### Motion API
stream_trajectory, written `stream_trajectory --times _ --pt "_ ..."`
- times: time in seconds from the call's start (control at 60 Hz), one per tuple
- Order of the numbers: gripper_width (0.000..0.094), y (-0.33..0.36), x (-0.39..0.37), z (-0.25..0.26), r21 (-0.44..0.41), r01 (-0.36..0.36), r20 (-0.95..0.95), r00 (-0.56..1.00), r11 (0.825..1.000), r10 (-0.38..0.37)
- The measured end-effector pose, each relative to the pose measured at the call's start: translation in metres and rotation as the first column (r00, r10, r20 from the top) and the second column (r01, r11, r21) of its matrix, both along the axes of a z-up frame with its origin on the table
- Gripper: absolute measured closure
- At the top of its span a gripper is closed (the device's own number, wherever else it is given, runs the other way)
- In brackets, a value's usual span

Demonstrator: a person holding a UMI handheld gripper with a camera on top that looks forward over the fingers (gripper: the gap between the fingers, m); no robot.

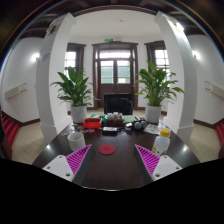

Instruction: Pour water

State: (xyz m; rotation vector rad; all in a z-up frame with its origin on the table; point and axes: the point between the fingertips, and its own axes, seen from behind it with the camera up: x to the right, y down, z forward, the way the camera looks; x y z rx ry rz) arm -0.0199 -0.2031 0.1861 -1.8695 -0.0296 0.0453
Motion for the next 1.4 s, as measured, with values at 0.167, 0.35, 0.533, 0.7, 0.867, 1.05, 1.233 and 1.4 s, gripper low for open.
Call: stream_trajectory --times 0.167,0.35,0.533,0.7,0.867,1.05,1.233,1.4 --pt "0.0085 0.000 0.044 -0.046 0.019 0.051 0.025 0.998 0.999 -0.051" --pt "0.0090 0.015 0.131 -0.089 0.082 0.166 -0.005 0.986 0.983 -0.166" --pt "0.0082 0.063 0.181 -0.093 0.116 0.198 -0.004 0.980 0.973 -0.199" --pt "0.0081 0.110 0.211 -0.103 0.125 0.224 -0.001 0.974 0.967 -0.225" --pt "0.0154 0.142 0.215 -0.110 0.116 0.211 -0.029 0.978 0.971 -0.209" --pt "0.0388 0.150 0.208 -0.104 0.148 0.174 0.033 0.983 0.974 -0.180" --pt "0.0535 0.151 0.205 -0.104 0.155 0.169 0.087 0.979 0.973 -0.184" --pt "0.0538 0.149 0.207 -0.105 0.135 0.176 0.093 0.977 0.975 -0.190"
